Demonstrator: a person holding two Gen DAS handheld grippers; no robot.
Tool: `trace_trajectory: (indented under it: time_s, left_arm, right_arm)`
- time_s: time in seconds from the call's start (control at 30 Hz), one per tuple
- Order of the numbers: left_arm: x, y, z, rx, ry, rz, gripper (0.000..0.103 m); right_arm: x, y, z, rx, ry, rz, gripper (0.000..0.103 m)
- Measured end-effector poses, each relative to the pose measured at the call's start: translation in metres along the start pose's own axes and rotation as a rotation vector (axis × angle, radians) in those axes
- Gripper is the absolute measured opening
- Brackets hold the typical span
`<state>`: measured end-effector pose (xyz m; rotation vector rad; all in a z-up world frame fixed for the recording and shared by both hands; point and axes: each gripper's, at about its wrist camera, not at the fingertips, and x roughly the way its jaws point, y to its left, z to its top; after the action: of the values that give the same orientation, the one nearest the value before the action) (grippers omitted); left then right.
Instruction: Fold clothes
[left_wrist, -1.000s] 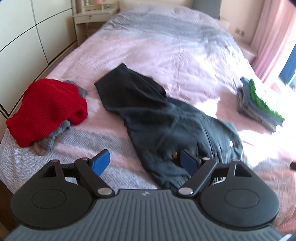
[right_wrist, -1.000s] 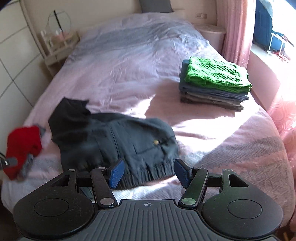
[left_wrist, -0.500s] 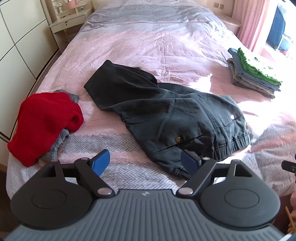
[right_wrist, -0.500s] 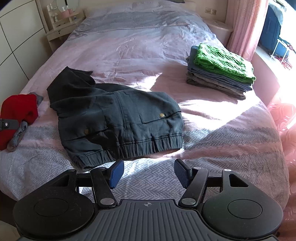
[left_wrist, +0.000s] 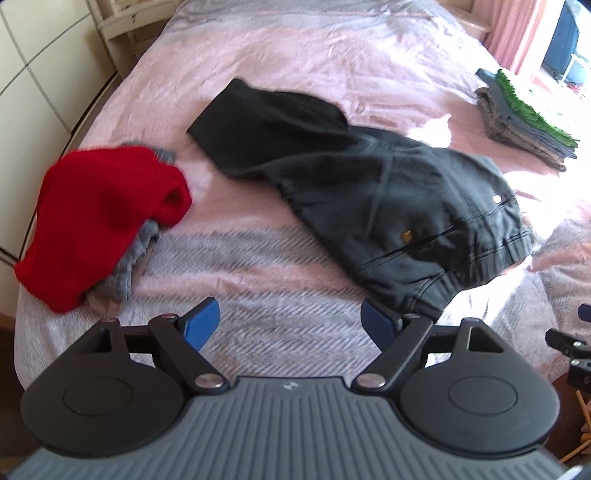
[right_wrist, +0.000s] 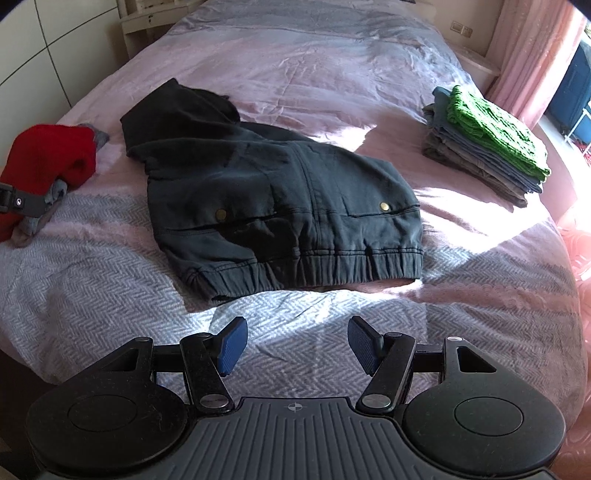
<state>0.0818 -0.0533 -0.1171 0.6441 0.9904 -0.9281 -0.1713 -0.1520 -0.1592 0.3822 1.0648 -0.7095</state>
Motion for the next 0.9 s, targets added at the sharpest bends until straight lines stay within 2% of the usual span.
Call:
trace_trajectory:
  time_s: [0.23, 0.4, 0.57, 0.9]
  left_arm:
    - [0.035, 0.032, -0.028, -0.047, 0.070, 0.021, 0.081]
    - [0.054, 0.042, -0.036, -0.064, 0.088, 0.033, 0.081]
    - [0.064, 0.040, -0.033, -0.057, 0.101, 0.054, 0.081]
    - [0.078, 0.021, -0.022, -0.077, 0.150, 0.135, 0.081]
  right_arm:
    - [0.055, 0.062, -0.013, -0.254, -0.025, -0.010, 0.064]
    - [0.099, 0.096, -0.020, -0.426, -0.046, -0.024, 0.064]
    - [0.134, 0.108, -0.025, -0.533, -0.043, -0.050, 0.064]
    - [0.172, 0.102, -0.022, -0.644, -0.076, -0.024, 0.064]
